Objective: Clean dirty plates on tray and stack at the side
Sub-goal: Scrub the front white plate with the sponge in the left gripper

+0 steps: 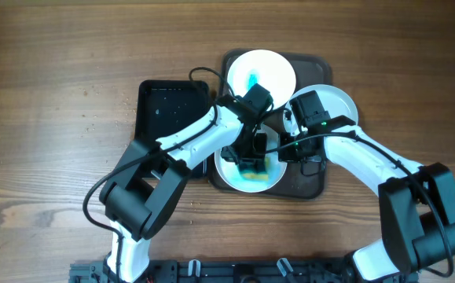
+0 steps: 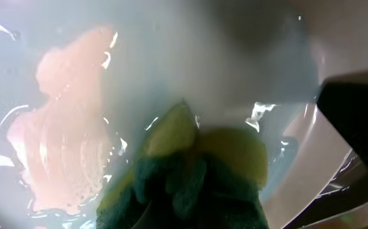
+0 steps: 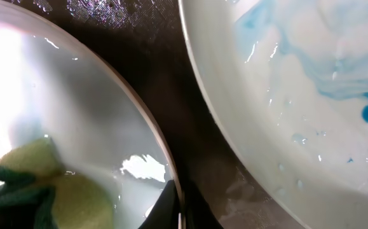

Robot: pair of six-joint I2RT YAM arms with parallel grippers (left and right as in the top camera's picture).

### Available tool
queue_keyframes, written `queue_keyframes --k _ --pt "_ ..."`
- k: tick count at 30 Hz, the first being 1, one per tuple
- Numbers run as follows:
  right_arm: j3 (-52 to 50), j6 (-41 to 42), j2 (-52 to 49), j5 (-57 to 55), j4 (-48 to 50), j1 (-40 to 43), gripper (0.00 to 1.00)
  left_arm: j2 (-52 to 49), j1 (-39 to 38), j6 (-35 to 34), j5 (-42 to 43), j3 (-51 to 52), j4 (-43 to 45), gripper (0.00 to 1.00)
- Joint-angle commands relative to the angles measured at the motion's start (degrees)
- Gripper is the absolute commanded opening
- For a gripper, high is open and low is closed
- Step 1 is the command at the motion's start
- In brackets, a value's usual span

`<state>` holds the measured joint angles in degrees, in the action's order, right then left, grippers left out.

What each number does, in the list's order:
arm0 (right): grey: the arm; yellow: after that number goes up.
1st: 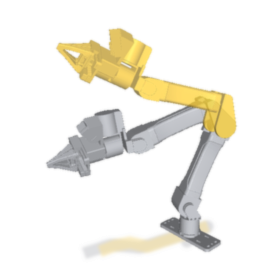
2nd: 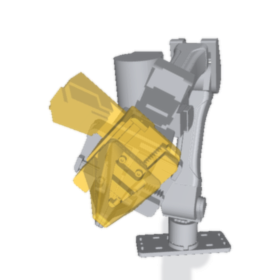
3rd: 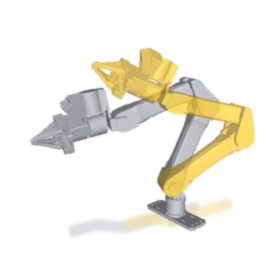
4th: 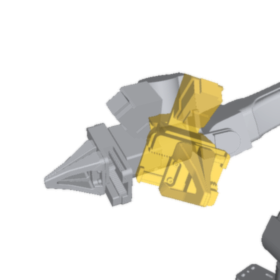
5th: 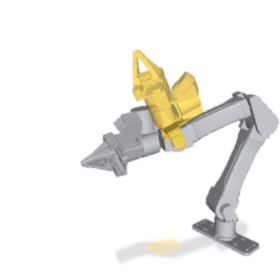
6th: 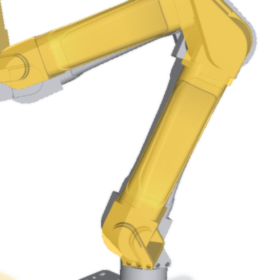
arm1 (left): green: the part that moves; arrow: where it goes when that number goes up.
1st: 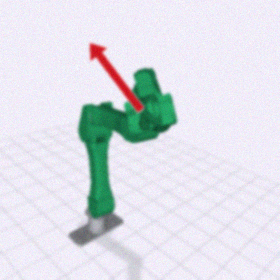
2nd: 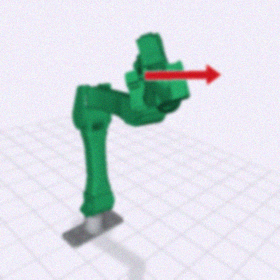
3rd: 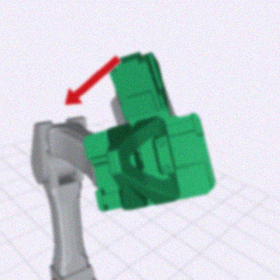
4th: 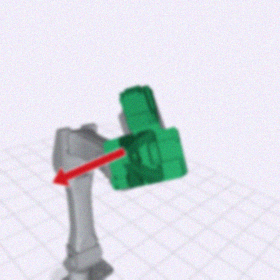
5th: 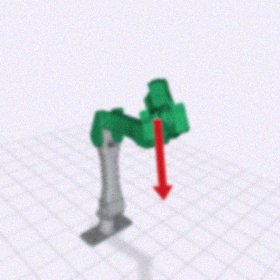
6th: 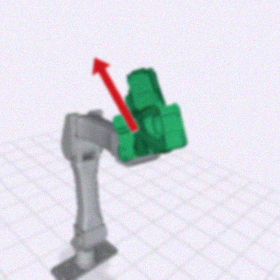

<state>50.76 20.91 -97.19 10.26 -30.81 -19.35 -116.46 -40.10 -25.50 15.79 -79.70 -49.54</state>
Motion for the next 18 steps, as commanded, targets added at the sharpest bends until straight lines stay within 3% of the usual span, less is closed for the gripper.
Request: queue_keyframes --k 1,5,8,14,18 --pt "-0.42 0.26 -0.85 -2.80 -0.11 0.24 0.04 -1.53 -0.87 3.23 -6.32 1.92 -3.58 0.04" --pt "-0.42 0.26 -0.85 -2.78 -0.13 0.24 0.04 -1.51 -0.63 3.06 -18.18 1.90 -8.00 0.04" --pt "-0.42 0.24 -0.85 -2.78 -0.11 0.24 0.04 -1.51 1.36 -1.22 -24.50 1.90 -10.58 0.04" --pt "-0.42 0.26 -0.85 -2.78 -0.13 0.24 0.04 -1.51 8.63 -9.49 -23.93 1.90 -9.64 0.04" --pt "-0.42 0.22 -0.85 -2.80 -0.09 0.24 0.04 -1.51 10.58 -9.49 -17.84 1.90 -2.49 0.04"
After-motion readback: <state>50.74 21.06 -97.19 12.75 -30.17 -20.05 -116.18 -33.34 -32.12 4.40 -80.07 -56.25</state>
